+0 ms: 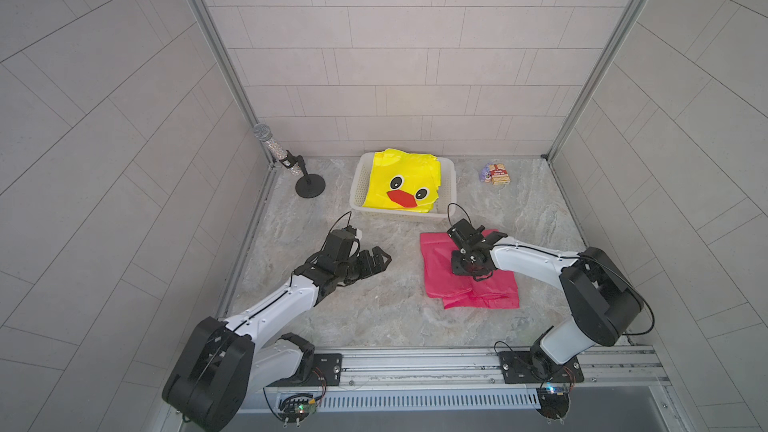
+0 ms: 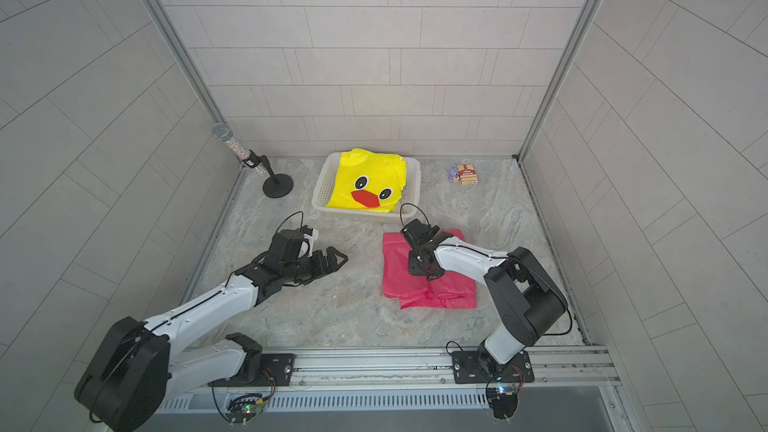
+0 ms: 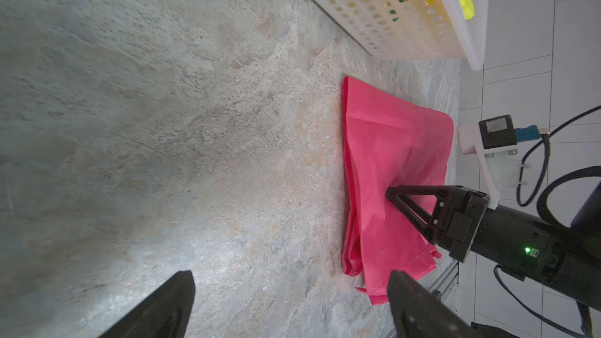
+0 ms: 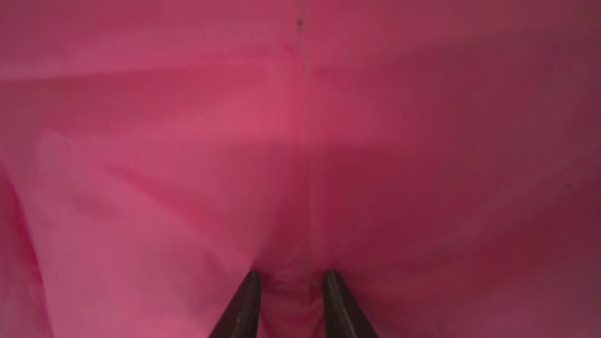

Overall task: Put the folded raincoat in the basket
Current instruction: Move the raincoat to the center of the board, then pick up the raincoat from the center of the board.

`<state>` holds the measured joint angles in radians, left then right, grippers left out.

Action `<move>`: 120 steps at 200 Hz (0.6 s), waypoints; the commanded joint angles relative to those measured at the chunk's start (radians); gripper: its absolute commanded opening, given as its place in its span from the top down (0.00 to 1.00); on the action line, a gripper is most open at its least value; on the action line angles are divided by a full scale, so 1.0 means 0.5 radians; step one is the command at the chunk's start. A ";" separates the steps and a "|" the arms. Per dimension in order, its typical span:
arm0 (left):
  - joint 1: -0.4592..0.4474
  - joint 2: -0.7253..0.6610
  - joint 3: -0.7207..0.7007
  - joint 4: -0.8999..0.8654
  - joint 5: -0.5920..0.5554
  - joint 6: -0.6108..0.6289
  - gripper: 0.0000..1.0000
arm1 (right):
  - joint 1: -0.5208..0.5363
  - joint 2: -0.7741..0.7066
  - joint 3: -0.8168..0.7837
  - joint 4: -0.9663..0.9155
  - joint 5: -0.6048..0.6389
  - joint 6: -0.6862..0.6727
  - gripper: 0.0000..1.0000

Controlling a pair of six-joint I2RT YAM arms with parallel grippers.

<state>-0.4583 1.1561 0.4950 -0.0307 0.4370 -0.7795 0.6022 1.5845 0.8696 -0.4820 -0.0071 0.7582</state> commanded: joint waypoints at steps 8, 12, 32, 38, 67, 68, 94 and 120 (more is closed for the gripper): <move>-0.082 0.042 -0.039 0.159 -0.041 -0.051 0.00 | 0.121 -0.106 0.095 -0.148 0.016 0.129 0.54; -0.095 0.049 -0.039 0.172 -0.050 -0.057 0.00 | 0.119 -0.153 0.105 -0.185 0.026 0.122 0.52; -0.160 0.097 -0.045 0.275 -0.083 -0.107 0.00 | 0.080 -0.433 0.156 -0.409 0.135 0.039 0.42; -0.178 0.117 -0.042 0.311 -0.091 -0.125 0.00 | 0.037 -0.523 0.156 -0.463 0.150 -0.005 0.39; -0.286 0.272 -0.010 0.524 -0.106 -0.209 0.00 | -0.438 -0.879 0.009 -0.552 -0.090 -0.345 0.28; -0.291 0.278 -0.008 0.531 -0.107 -0.210 0.00 | -0.480 -0.886 0.005 -0.552 -0.106 -0.345 0.28; -0.398 0.498 0.087 0.645 -0.132 -0.229 0.00 | -0.938 -0.872 -0.069 -0.555 -0.378 -0.600 0.25; -0.440 0.715 0.163 0.749 -0.064 -0.290 0.02 | -1.053 -0.720 -0.093 -0.455 -0.449 -0.657 0.24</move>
<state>-0.6601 1.4479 0.5320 0.2543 0.3954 -0.8909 0.1047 1.1671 0.8490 -0.6971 -0.1429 0.5209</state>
